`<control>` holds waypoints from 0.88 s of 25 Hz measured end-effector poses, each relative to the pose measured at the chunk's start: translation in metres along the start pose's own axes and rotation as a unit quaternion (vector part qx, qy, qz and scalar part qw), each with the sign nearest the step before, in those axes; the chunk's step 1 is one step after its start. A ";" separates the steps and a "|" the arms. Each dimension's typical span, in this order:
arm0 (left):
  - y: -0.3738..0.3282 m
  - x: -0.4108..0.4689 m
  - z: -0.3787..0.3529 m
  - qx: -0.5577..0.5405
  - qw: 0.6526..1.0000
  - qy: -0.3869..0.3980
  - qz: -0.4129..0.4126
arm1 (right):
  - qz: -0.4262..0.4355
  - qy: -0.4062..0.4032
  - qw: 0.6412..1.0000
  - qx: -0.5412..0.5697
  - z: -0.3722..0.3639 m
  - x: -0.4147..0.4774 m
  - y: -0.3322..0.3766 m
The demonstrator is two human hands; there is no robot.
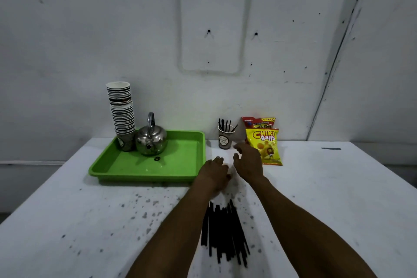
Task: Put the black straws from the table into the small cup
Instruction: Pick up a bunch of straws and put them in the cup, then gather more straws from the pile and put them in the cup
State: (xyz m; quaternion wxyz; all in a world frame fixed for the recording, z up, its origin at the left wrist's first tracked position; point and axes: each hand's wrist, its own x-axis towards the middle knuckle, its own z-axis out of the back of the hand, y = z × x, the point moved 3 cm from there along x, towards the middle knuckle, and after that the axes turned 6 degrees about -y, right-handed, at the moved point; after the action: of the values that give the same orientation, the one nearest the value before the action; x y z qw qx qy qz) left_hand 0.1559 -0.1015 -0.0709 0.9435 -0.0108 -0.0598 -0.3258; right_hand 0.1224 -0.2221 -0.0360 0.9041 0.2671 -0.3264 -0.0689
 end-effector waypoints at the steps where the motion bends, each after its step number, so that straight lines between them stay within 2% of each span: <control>1: -0.004 -0.010 0.000 0.007 1.000 0.000 0.000 | 0.001 0.029 0.999 -0.023 0.002 -0.010 -0.001; 5: -0.017 -0.048 -0.001 0.019 1.000 0.006 0.004 | -0.049 0.119 0.989 -0.075 0.015 -0.045 -0.011; 8: -0.021 -0.074 -0.001 -0.049 0.998 0.015 0.022 | -0.072 0.141 0.983 -0.090 0.025 -0.066 -0.012; 12: -0.020 -0.108 -0.004 -0.153 0.986 -0.029 0.064 | -0.073 0.132 0.982 -0.116 0.035 -0.096 -0.005; 19: -0.020 -0.166 -0.012 -0.230 0.961 -0.106 0.108 | -0.129 0.124 0.976 -0.125 0.040 -0.136 0.022; 22: -0.018 -0.173 -0.012 -0.212 0.962 -0.130 0.111 | -0.149 0.134 0.972 -0.121 0.040 -0.141 0.030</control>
State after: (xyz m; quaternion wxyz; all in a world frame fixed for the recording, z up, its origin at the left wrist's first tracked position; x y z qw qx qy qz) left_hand 0.0109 -0.0103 -0.1039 0.9339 -0.2594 -0.1096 -0.2205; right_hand -0.0138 -0.1721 -0.0722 0.9448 0.2082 -0.1478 -0.2051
